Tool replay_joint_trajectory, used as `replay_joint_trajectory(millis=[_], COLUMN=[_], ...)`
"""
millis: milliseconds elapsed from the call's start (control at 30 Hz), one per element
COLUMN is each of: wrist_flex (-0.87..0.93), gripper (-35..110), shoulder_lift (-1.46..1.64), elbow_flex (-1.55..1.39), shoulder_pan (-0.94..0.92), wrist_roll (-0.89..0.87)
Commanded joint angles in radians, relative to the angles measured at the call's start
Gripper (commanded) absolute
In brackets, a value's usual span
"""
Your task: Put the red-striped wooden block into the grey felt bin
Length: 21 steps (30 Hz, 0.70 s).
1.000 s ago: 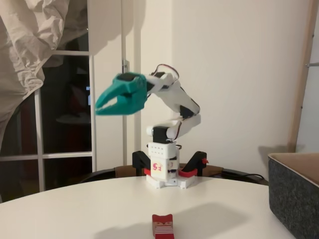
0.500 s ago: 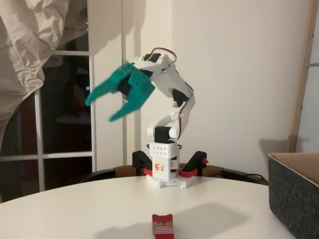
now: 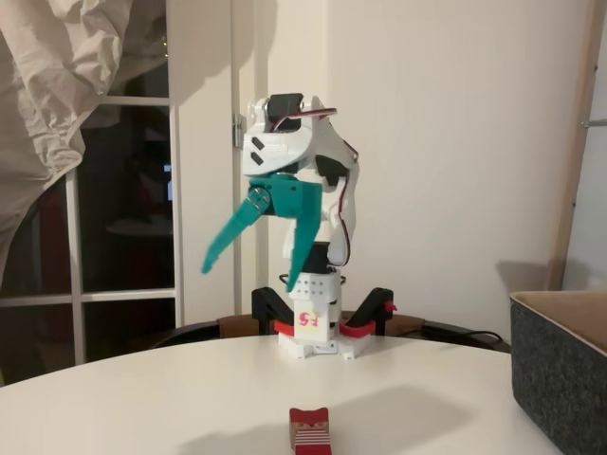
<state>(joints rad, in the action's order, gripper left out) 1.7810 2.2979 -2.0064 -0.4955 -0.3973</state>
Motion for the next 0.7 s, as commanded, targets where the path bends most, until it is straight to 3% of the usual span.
replay_joint_trajectory(millis=[0,400,667], wrist_flex=[0.087,0.066,-0.043], gripper=[43,45,45], shoulder_lift=[-0.054,-0.267,-0.437], elbow_flex=[0.054,0.144,0.196], shoulder_pan=[0.044,0.253,0.354], wrist_roll=[0.028,0.190,0.230])
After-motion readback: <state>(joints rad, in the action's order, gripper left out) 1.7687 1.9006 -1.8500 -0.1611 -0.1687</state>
